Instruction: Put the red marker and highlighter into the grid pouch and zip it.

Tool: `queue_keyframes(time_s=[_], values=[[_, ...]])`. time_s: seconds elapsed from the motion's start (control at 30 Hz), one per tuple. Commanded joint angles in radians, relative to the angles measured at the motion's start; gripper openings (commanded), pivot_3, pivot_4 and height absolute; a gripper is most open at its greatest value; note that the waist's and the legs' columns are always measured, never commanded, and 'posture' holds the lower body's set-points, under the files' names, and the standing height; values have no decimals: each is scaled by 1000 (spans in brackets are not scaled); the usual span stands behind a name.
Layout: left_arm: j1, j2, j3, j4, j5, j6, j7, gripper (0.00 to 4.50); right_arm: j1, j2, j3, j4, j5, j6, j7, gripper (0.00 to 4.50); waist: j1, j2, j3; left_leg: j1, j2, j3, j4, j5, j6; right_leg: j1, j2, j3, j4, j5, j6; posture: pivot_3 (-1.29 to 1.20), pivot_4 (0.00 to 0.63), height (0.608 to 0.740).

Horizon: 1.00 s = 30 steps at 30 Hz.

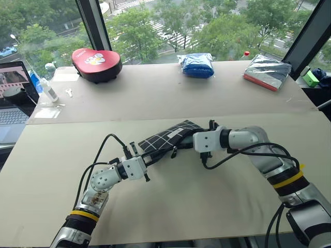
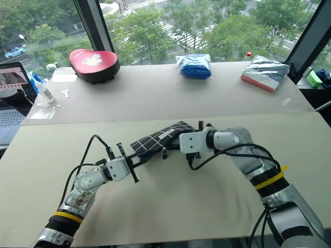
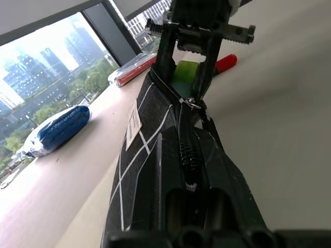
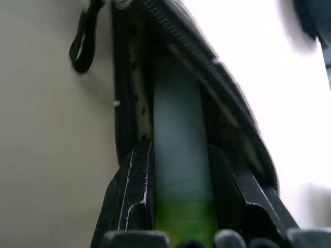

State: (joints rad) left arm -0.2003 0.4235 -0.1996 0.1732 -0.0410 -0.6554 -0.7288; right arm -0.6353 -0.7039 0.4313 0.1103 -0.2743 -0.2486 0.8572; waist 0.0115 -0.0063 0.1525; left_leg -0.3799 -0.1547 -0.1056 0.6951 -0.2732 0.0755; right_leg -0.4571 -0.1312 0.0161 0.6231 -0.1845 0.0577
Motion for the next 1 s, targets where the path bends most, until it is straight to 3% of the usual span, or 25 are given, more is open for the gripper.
queue_keyframes(time_s=[0.03,0.27,0.33,0.43,0.6,0.63,0.67,0.77,0.87,1.0], values=[[3,-2,-2,-41,-37,-17,-11,0,-58,20,-7,69,-59,-217,-89,1067,-2,0,0,0,0,0,0,0,0,0,0,0,0,0,0,0,150,740],[-1,-7,3,-37,-50,-14,-11,0,-46,62,-44,113,17,-303,-87,1067,-2,0,0,1,1,0,-1,0,-1,0,1,0,1,0,0,0,150,740],[-2,-8,3,-35,-53,-13,-9,0,-33,68,-62,91,85,-234,-39,2082,-2,0,0,1,1,0,0,0,-1,0,1,0,1,0,0,0,150,740],[-2,-9,2,-30,-53,-16,-9,0,-38,60,-93,86,133,-158,6,3073,-1,0,0,1,1,0,0,0,-1,0,1,1,0,0,0,0,150,740],[-6,-12,4,-17,-44,-18,-4,0,-47,38,-182,34,319,-22,115,3073,-1,0,0,1,1,0,-1,0,0,0,1,1,0,0,-1,0,150,740],[-7,-13,4,-16,-42,-18,-3,0,-40,31,-202,1,378,56,147,3073,-1,0,0,1,1,0,-1,0,0,0,1,1,0,0,-1,0,150,740],[-7,-12,2,-17,-37,-21,-3,0,-22,-5,-238,-88,543,287,200,3073,-1,0,0,1,1,0,-1,0,0,0,1,1,0,0,-1,0,150,740],[-6,-13,-2,-19,-30,-25,-3,0,19,-124,-336,-268,916,751,322,3073,6,0,0,-1,2,-1,-1,0,0,0,1,1,-1,1,-1,0,150,740],[-4,-15,-2,-17,-27,-25,1,0,43,-182,-425,-313,1076,928,337,3073,9,0,0,-3,5,-2,-1,-1,1,1,2,-1,-8,2,-3,0,150,740],[-1,-16,1,-16,-23,-26,5,0,58,-171,-515,-275,1083,965,254,3073,3,0,0,-3,9,0,-1,-2,1,2,4,-2,-12,5,-4,0,150,740]])
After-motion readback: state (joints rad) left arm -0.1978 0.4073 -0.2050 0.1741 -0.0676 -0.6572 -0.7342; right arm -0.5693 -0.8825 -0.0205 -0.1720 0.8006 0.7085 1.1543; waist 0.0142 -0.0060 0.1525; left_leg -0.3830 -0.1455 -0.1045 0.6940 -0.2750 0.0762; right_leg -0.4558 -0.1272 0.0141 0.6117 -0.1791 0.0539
